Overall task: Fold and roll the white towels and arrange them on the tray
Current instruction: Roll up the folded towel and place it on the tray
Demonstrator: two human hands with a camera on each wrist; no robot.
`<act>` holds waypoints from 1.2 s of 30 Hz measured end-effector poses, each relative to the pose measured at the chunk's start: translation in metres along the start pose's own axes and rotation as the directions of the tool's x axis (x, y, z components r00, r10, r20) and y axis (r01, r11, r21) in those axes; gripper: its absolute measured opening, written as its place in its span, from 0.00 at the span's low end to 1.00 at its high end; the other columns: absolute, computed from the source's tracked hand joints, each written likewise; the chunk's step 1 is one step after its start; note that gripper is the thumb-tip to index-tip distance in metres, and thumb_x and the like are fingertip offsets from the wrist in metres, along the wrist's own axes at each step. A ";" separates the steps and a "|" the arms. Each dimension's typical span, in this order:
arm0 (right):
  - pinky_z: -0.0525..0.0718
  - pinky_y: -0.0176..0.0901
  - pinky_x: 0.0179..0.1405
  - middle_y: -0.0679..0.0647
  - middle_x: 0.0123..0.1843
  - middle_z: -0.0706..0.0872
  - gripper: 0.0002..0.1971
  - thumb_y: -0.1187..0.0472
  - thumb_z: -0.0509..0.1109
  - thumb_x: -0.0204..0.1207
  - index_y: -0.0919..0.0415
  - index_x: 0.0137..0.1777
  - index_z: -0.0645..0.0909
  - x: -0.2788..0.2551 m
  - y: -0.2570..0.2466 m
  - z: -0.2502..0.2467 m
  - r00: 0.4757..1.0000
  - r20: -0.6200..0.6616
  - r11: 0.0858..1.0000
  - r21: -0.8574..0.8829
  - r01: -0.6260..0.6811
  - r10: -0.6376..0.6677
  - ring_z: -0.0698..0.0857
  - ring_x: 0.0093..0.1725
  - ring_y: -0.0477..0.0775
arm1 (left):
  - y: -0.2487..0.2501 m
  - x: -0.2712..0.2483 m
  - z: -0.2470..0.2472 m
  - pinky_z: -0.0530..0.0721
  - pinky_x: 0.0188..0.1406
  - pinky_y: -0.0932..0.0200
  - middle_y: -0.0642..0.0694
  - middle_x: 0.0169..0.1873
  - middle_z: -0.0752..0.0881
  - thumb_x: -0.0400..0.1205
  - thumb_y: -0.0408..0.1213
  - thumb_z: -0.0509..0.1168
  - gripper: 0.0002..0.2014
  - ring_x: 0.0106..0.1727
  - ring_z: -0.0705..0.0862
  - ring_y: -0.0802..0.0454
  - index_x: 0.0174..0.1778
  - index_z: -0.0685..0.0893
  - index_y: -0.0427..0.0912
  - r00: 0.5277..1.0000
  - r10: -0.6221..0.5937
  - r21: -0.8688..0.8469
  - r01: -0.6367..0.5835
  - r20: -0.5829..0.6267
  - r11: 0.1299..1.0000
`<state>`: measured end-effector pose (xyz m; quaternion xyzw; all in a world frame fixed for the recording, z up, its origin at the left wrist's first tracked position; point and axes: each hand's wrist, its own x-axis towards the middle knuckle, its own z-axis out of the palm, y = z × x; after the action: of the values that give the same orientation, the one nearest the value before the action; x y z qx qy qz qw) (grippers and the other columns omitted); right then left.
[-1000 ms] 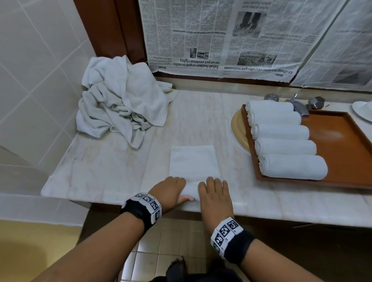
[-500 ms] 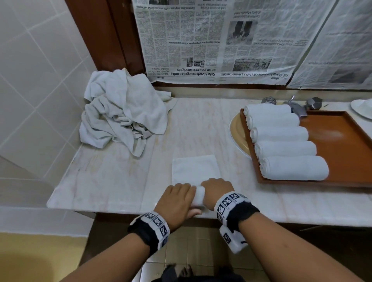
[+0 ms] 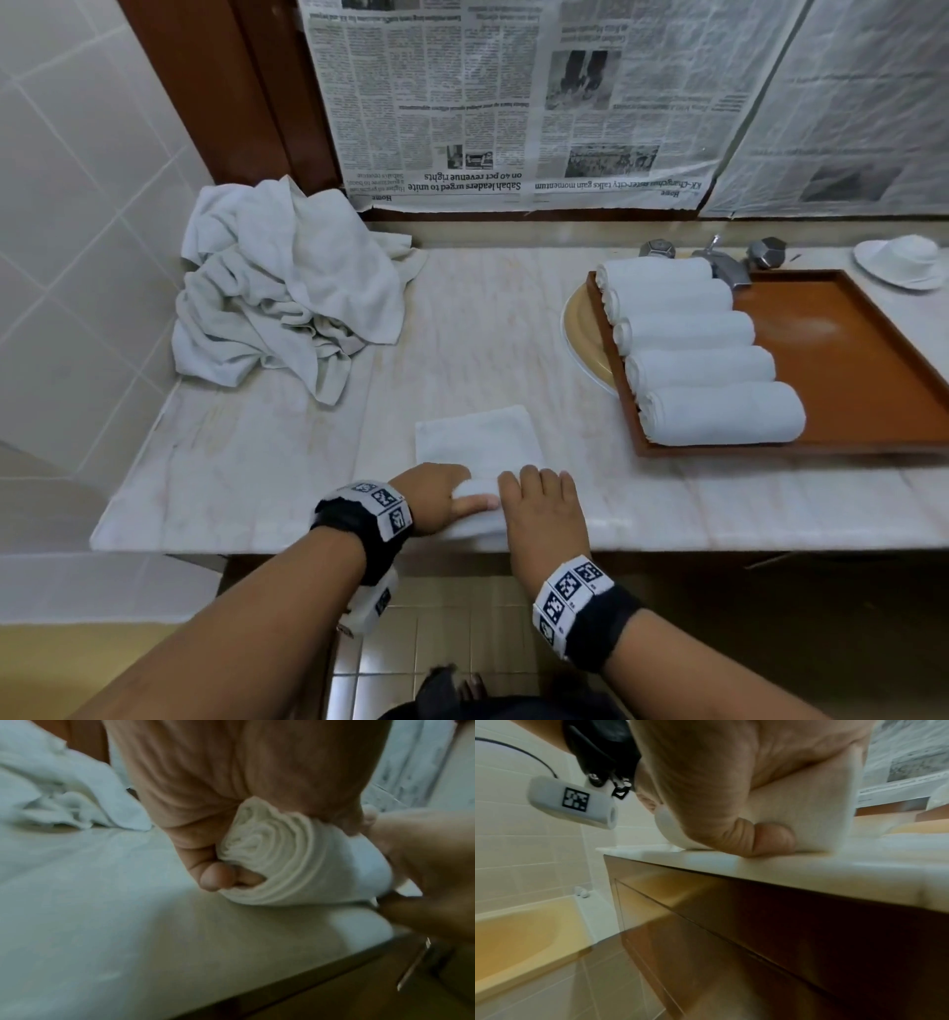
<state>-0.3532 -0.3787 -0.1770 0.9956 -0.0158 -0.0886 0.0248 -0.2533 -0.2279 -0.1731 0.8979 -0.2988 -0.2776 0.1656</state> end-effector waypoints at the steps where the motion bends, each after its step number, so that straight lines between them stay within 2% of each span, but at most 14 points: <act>1: 0.65 0.59 0.76 0.58 0.66 0.75 0.31 0.61 0.75 0.71 0.54 0.73 0.67 0.003 0.002 -0.003 1.000 0.016 1.000 -0.021 0.005 -0.004 0.74 0.68 0.63 | 0.001 -0.001 0.003 0.76 0.52 0.55 0.46 0.52 0.86 0.79 0.71 0.53 0.30 0.49 0.81 0.49 0.52 0.79 0.47 0.999 -0.021 -0.023 0.019 -0.047 1.000; 4: 0.71 0.56 0.68 0.56 0.64 0.78 0.26 0.53 0.75 0.72 0.53 0.68 0.70 0.017 0.005 -0.015 0.999 0.043 1.000 -0.002 0.012 -0.012 0.76 0.65 0.61 | 0.001 -0.011 0.019 0.76 0.45 0.55 0.46 0.51 0.83 0.75 0.76 0.47 0.38 0.46 0.80 0.48 0.58 0.79 0.45 0.924 0.078 0.203 0.000 -0.375 0.979; 8: 0.73 0.53 0.59 0.53 0.57 0.82 0.22 0.44 0.71 0.73 0.53 0.63 0.73 0.039 0.013 -0.027 0.993 0.096 0.997 0.003 0.072 -0.072 0.80 0.58 0.58 | 0.000 -0.027 0.052 0.83 0.43 0.47 0.39 0.54 0.82 0.67 0.71 0.69 0.44 0.48 0.82 0.41 0.66 0.79 0.36 0.872 0.275 0.552 -0.006 -0.406 0.834; 11: 0.74 0.52 0.56 0.52 0.57 0.85 0.19 0.43 0.66 0.76 0.51 0.62 0.75 0.051 0.017 -0.034 0.979 0.167 0.993 0.021 0.118 -0.120 0.82 0.56 0.57 | 0.000 -0.019 0.048 0.79 0.30 0.51 0.42 0.40 0.83 0.64 0.68 0.73 0.37 0.36 0.82 0.43 0.53 0.84 0.38 0.852 0.243 0.527 0.045 -0.464 0.848; 13: 0.74 0.52 0.55 0.53 0.58 0.83 0.23 0.39 0.68 0.74 0.52 0.63 0.74 0.052 0.016 -0.034 0.979 0.171 0.994 0.044 0.103 -0.109 0.81 0.56 0.57 | 0.002 -0.013 0.033 0.73 0.26 0.55 0.44 0.34 0.82 0.67 0.72 0.63 0.33 0.31 0.81 0.45 0.43 0.83 0.41 0.882 0.215 0.504 0.029 -0.419 0.863; 16: 0.70 0.56 0.67 0.58 0.67 0.74 0.31 0.46 0.74 0.70 0.55 0.70 0.69 0.035 0.007 -0.023 0.999 0.020 0.998 0.049 0.047 -0.048 0.75 0.65 0.61 | -0.006 -0.006 0.017 0.74 0.38 0.53 0.41 0.46 0.83 0.65 0.82 0.44 0.48 0.44 0.82 0.42 0.53 0.81 0.39 0.939 0.128 0.327 -0.018 -0.318 0.945; 18: 0.63 0.64 0.78 0.62 0.72 0.69 0.40 0.55 0.78 0.66 0.58 0.77 0.65 0.016 0.001 -0.007 1.000 -0.012 1.000 0.015 0.018 -0.018 0.69 0.74 0.66 | -0.015 -0.003 0.009 0.77 0.47 0.53 0.43 0.51 0.84 0.62 0.87 0.39 0.54 0.50 0.82 0.46 0.56 0.79 0.41 0.964 0.075 0.165 -0.034 -0.254 0.986; 20: 0.66 0.69 0.77 0.63 0.69 0.74 0.46 0.59 0.83 0.57 0.60 0.78 0.69 0.002 -0.001 0.003 0.999 -0.031 1.000 0.013 0.008 -0.007 0.72 0.73 0.68 | -0.019 0.000 0.004 0.79 0.52 0.54 0.46 0.52 0.85 0.61 0.88 0.39 0.53 0.49 0.82 0.49 0.54 0.79 0.43 0.984 0.062 0.053 -0.054 -0.166 0.997; 24: 0.69 0.60 0.74 0.57 0.67 0.76 0.33 0.62 0.75 0.69 0.54 0.73 0.68 0.009 0.007 -0.005 0.999 0.003 0.999 0.027 0.039 -0.039 0.76 0.67 0.62 | -0.015 -0.005 0.009 0.80 0.57 0.50 0.47 0.57 0.84 0.69 0.84 0.37 0.50 0.53 0.82 0.48 0.60 0.80 0.45 0.985 0.035 0.091 -0.020 -0.170 0.996; 27: 0.72 0.56 0.66 0.54 0.66 0.78 0.27 0.52 0.74 0.72 0.52 0.70 0.69 0.028 0.014 -0.021 0.998 0.026 0.998 0.016 0.061 -0.061 0.77 0.65 0.59 | -0.003 -0.014 0.028 0.82 0.48 0.47 0.39 0.58 0.81 0.79 0.71 0.51 0.38 0.50 0.82 0.40 0.62 0.81 0.39 0.912 0.186 0.444 -0.006 -0.364 0.896; 29: 0.73 0.55 0.63 0.51 0.64 0.80 0.28 0.42 0.71 0.72 0.52 0.69 0.71 0.039 0.016 -0.029 0.994 0.089 0.998 0.011 0.065 -0.066 0.80 0.63 0.57 | 0.006 -0.018 0.046 0.83 0.49 0.43 0.36 0.57 0.81 0.73 0.68 0.67 0.41 0.51 0.81 0.38 0.67 0.79 0.34 0.882 0.252 0.566 0.019 -0.397 0.825; 31: 0.75 0.53 0.62 0.51 0.64 0.83 0.24 0.43 0.65 0.76 0.52 0.70 0.73 0.050 0.018 -0.036 0.983 0.166 0.997 0.011 0.079 -0.079 0.82 0.62 0.56 | 0.013 -0.016 0.052 0.83 0.49 0.42 0.36 0.52 0.82 0.64 0.69 0.74 0.47 0.48 0.81 0.38 0.67 0.80 0.32 0.881 0.208 0.564 0.079 -0.425 0.822; 34: 0.78 0.50 0.60 0.52 0.64 0.84 0.21 0.48 0.64 0.78 0.53 0.70 0.75 0.062 0.019 -0.045 0.960 0.269 0.997 0.029 0.068 -0.073 0.84 0.62 0.56 | 0.014 -0.004 0.035 0.81 0.36 0.52 0.42 0.38 0.84 0.57 0.71 0.76 0.40 0.36 0.81 0.43 0.48 0.85 0.38 0.883 0.160 0.508 0.099 -0.441 0.856; 36: 0.76 0.52 0.60 0.53 0.66 0.80 0.27 0.45 0.68 0.76 0.54 0.72 0.72 0.062 0.017 -0.042 0.967 0.249 0.998 0.055 0.030 -0.043 0.81 0.64 0.58 | 0.015 0.000 0.016 0.80 0.37 0.53 0.42 0.40 0.84 0.61 0.73 0.74 0.38 0.40 0.83 0.42 0.48 0.84 0.40 0.927 0.113 0.475 0.077 -0.358 0.877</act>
<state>-0.2853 -0.3963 -0.1459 0.9769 -0.0027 -0.2136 -0.0042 -0.2695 -0.2416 -0.1787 0.9440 -0.3295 -0.0165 -0.0057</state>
